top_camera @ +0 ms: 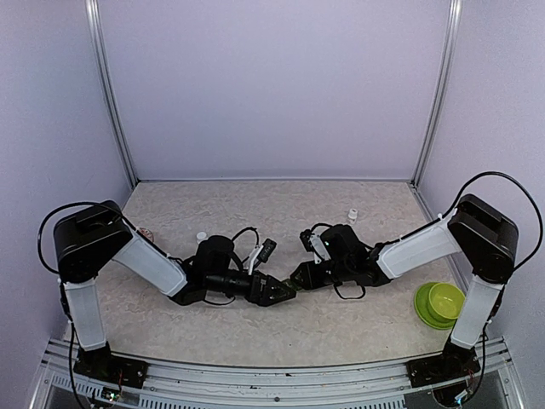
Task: Sort the pills into containers
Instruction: Close the lid of the pill container, then pick up the pill container from the center of the board.
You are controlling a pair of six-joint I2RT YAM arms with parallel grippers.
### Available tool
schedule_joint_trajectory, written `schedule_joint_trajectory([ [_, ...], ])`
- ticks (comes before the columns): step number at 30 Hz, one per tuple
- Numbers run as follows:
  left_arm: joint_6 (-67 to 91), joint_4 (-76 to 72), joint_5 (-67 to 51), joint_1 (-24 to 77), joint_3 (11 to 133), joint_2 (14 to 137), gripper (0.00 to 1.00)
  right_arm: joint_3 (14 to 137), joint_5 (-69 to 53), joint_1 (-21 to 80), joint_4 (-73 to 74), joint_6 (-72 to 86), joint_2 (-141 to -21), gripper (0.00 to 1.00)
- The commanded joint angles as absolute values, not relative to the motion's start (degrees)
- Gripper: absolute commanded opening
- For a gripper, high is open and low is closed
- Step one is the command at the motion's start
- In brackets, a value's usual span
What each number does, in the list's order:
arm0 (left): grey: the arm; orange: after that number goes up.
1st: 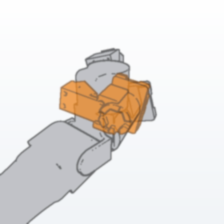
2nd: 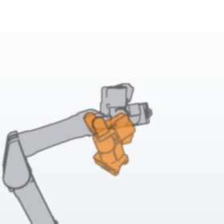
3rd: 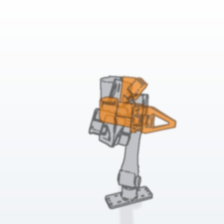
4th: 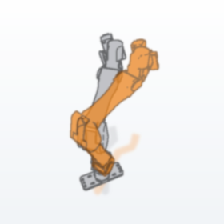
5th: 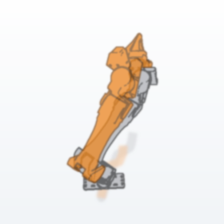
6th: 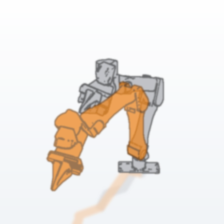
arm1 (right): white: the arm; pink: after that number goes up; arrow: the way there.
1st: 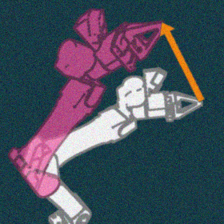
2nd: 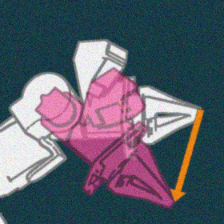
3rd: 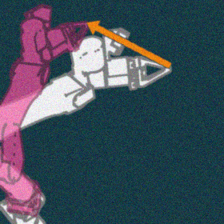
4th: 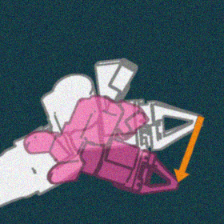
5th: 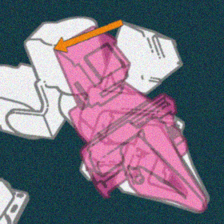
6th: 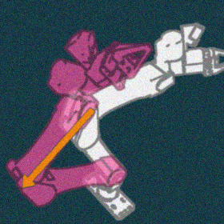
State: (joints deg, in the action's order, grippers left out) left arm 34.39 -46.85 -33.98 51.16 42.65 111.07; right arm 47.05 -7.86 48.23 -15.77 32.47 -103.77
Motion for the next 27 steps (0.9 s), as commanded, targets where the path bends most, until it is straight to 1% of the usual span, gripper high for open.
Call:
schedule_joint_trajectory([
  [1, 32.89, -38.07, -31.07, 49.77, 43.30, 105.99, 0.99, 47.45, -7.77, 48.89, -11.62, 32.31, -104.81, 0.35],
  [8, 29.83, -33.38, -26.13, 48.17, 41.29, 96.86, 0.99, 46.90, -10.01, 49.48, -11.47, 32.99, -101.79, 0.49],
  [18, 30.09, -35.33, -24.45, 46.24, 32.66, 92.00, 0.99, 46.47, -14.11, 53.21, -12.91, 34.30, -100.50, 0.53],
  [23, 30.75, -33.98, -24.38, 45.97, 30.88, 91.46, 0.99, 45.83, -12.94, 53.97, -12.26, 33.89, -99.88, 0.56],
  [26, 33.20, -36.65, -23.93, 45.84, 27.81, 90.11, 0.99, 45.67, -11.85, 53.96, -10.87, 30.03, -99.31, 0.61],
  [27, 33.73, -37.43, -24.13, 45.80, 27.00, 89.72, 0.99, 45.74, -12.19, 53.98, -10.59, 27.85, -99.05, 0.65],
])
